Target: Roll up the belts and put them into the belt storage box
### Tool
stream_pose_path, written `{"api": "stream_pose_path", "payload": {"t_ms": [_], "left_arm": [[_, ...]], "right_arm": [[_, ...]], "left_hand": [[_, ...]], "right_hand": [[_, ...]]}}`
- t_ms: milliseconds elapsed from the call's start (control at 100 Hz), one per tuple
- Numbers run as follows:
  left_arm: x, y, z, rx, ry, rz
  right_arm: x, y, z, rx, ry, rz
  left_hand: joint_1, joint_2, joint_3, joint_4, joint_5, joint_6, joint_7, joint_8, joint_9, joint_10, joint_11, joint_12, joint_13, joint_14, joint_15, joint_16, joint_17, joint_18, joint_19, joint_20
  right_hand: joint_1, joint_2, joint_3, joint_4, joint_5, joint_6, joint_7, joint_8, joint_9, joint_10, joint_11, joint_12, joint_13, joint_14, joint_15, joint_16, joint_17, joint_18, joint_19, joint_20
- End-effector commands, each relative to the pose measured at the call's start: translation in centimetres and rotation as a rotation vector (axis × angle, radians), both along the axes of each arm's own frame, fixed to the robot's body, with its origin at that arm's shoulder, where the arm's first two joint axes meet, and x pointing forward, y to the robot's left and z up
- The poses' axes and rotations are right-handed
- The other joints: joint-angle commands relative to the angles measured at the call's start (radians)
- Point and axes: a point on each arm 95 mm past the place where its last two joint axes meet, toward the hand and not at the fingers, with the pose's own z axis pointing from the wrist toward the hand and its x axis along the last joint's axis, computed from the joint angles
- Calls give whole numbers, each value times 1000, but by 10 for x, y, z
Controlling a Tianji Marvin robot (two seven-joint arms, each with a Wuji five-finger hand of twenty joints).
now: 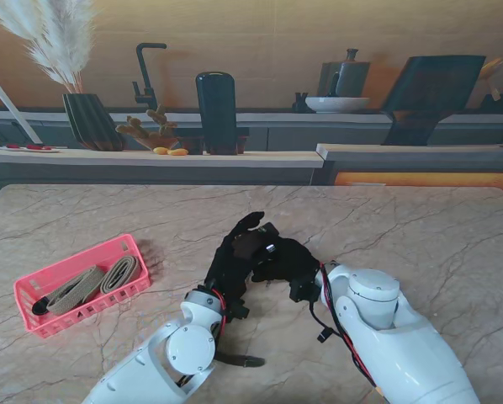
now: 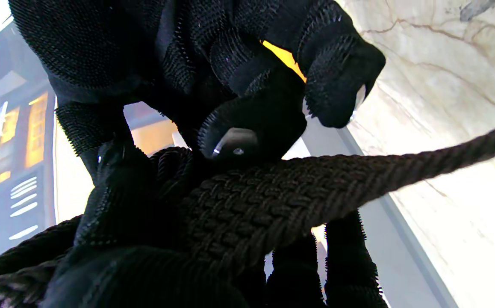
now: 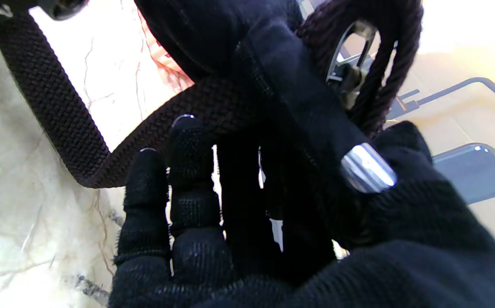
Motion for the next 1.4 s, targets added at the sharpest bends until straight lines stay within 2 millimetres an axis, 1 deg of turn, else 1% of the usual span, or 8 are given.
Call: {"api": "stream_pose_path", "payload": {"t_ms": [0, 270, 480, 890, 1190, 1240, 1290, 1390], "left_arm": [[1, -13, 19, -70, -35, -6], [-6, -12, 25, -145, -25, -9], [-10, -8, 28, -189, -15, -14], [-12, -7, 30, -272, 57, 8], [-14, -9, 30, -329, 122, 22], [-14, -9, 30, -338, 132, 23], [-14, -9, 30, -342, 141, 24], [-13, -9, 29, -340, 149, 27]], "right_arm": [[-11, 8, -14, -5, 62, 25], [-8, 5, -17, -77, 105, 44], [-6, -1, -19, -125, 141, 40], [-3, -18, -18, -281, 88, -32], [-6, -41, -7, -419, -92, -114], [-7, -44, -4, -438, -132, -122], [-9, -46, -1, -455, -173, -131], [-14, -50, 5, -485, -259, -139]], "left_hand": [[12, 208, 17, 72, -6, -42, 82, -1, 21, -39, 10, 14, 27, -33, 13, 8, 9, -14, 26, 14], [16, 215, 4, 49, 113, -115, 179, 34, 73, -48, -1, 13, 40, -19, 15, 18, 12, 24, 42, 23], [66, 216, 1, 38, 211, -126, 203, 55, 151, -43, 1, 21, 80, -16, 22, 28, 26, 47, 58, 32], [161, 205, -14, 28, 265, -49, 202, 42, 330, -46, 14, 16, 181, -48, -2, -7, 67, 39, 70, 37], [264, 20, 27, 57, 408, -46, 388, 42, 577, -31, 122, 81, 358, -9, 135, -3, 145, 79, 141, 70], [271, -33, 64, 68, 407, -55, 440, 63, 606, -32, 125, 178, 376, 8, 172, 35, 147, 94, 151, 76], [127, -130, 376, 15, 404, -69, 488, 92, 636, -40, 124, 252, 390, 11, 201, 73, 151, 100, 159, 81], [66, -192, 487, 8, 383, -74, 547, 146, 653, -41, 188, 370, 417, 19, 258, 127, 162, 109, 169, 86]], "right_hand": [[139, 45, 87, 76, 59, -16, 37, 7, -10, 66, 7, 11, -23, 10, 8, -1, -7, 11, 17, 27], [96, 107, 0, 108, 72, 43, -88, 83, -42, 105, 13, 3, -55, 45, 17, -12, -36, 23, 51, 18], [22, 178, -101, 150, 124, 91, -295, 291, -63, 137, 19, 1, -75, 78, 26, -13, -54, 36, 79, 20], [26, 154, -119, 156, 125, 108, -307, 305, -59, 152, 44, 6, -66, 91, 50, -9, -54, 46, 109, 25], [45, 113, -98, 162, 134, 105, -302, 310, -45, 146, 59, 4, -47, 88, 61, -13, -43, 51, 124, 14], [42, 112, -94, 162, 134, 103, -301, 310, -44, 144, 60, 4, -45, 85, 62, -14, -41, 50, 125, 12], [44, 107, -88, 161, 135, 101, -300, 309, -41, 141, 61, 3, -42, 85, 62, -15, -39, 52, 127, 10], [42, 96, -78, 158, 135, 93, -295, 302, -37, 137, 61, 1, -37, 81, 62, -17, -37, 50, 129, 6]]}}
